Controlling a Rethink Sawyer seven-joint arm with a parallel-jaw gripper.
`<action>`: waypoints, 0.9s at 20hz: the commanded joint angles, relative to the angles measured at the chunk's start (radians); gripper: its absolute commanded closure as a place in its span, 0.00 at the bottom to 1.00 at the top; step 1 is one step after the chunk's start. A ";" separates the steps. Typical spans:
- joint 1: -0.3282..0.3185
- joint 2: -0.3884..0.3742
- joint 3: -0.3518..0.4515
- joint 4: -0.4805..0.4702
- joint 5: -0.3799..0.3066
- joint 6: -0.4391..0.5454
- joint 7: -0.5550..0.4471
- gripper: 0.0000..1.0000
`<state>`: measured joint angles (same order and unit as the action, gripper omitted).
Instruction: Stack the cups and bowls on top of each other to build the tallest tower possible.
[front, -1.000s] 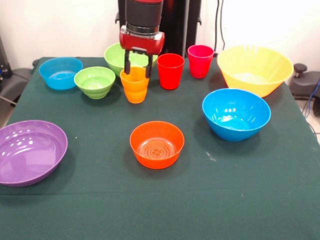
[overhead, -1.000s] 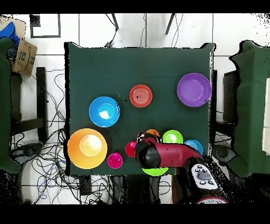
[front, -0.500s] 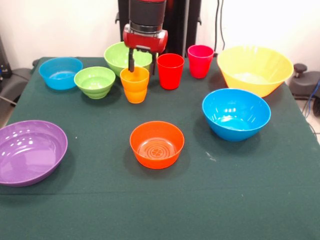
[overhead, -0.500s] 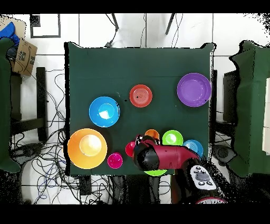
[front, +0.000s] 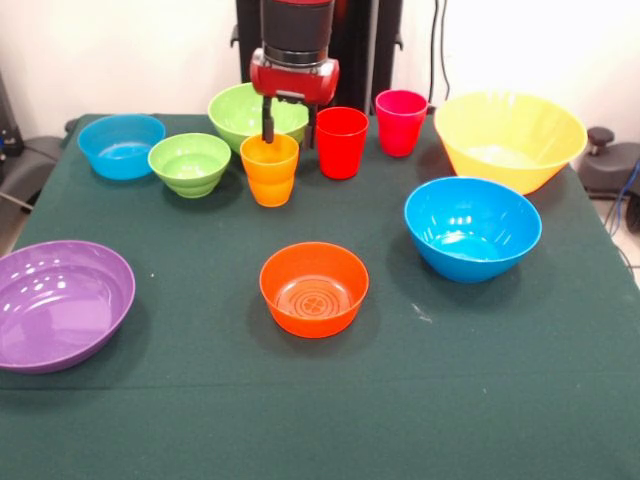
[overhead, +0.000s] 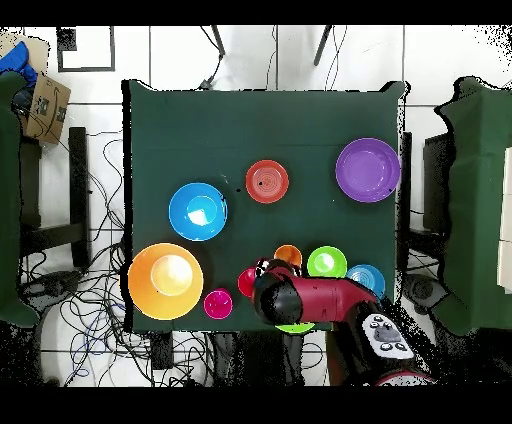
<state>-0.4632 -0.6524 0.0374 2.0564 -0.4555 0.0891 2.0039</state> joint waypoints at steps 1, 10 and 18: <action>-0.036 0.049 0.127 0.029 0.012 -0.035 0.096 0.00; 0.005 0.061 0.082 0.034 0.003 -0.144 0.137 0.00; 0.008 0.073 0.077 0.042 0.002 -0.197 0.135 0.00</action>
<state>-0.4802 -0.6025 0.0535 2.0787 -0.4551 -0.0409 2.0039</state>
